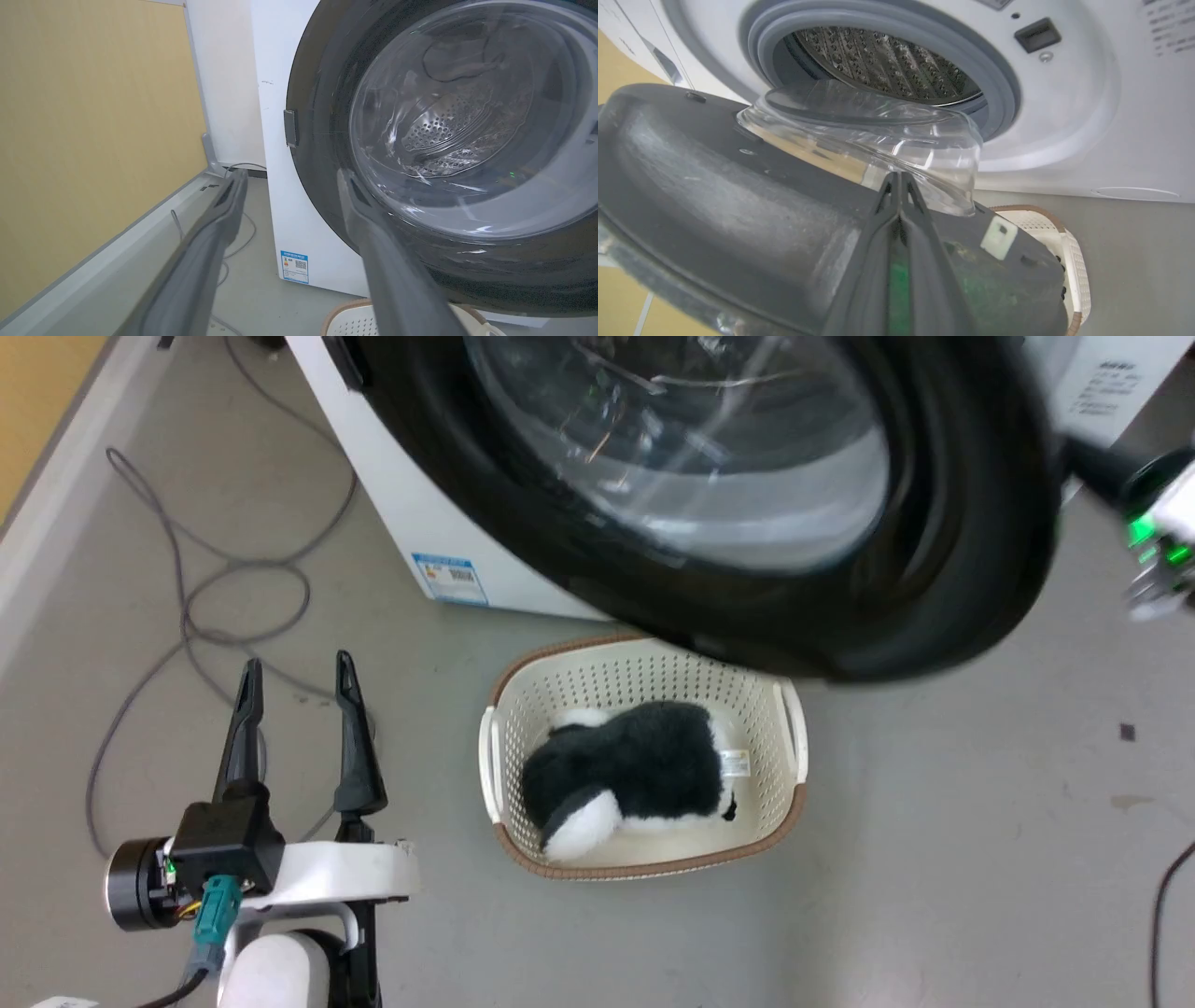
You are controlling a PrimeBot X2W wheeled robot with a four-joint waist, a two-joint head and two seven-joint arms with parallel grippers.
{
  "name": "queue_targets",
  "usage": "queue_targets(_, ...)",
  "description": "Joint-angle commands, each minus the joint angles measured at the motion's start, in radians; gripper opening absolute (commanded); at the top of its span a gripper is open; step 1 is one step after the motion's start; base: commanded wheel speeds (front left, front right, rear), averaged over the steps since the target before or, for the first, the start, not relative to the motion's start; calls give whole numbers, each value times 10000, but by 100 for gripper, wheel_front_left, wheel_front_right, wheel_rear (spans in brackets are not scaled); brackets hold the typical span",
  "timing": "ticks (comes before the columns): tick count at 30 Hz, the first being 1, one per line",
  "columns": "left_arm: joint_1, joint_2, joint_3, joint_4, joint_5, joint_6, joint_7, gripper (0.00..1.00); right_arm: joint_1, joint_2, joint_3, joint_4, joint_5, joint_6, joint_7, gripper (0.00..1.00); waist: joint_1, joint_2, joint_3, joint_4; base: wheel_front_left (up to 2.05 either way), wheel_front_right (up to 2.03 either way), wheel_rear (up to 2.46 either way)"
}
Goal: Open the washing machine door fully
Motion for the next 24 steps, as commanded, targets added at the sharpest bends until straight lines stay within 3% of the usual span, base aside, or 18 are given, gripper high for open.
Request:
queue_targets(1,141,10,34,39,83,-37,-55,100,380,412,283,-329,115,23,176,0,0,0,-217,-121,0,0,0)
queue_targets(12,662,10,77,238,275,-236,-55,100,2927,440,1082,-2899,447,23,729,0,0,0,-991,-357,0,0,0)
queue_targets(24,999,11,59,483,486,-379,-55,100,4934,755,1544,-4993,762,23,541,0,0,0,-1439,-488,0,0,0)
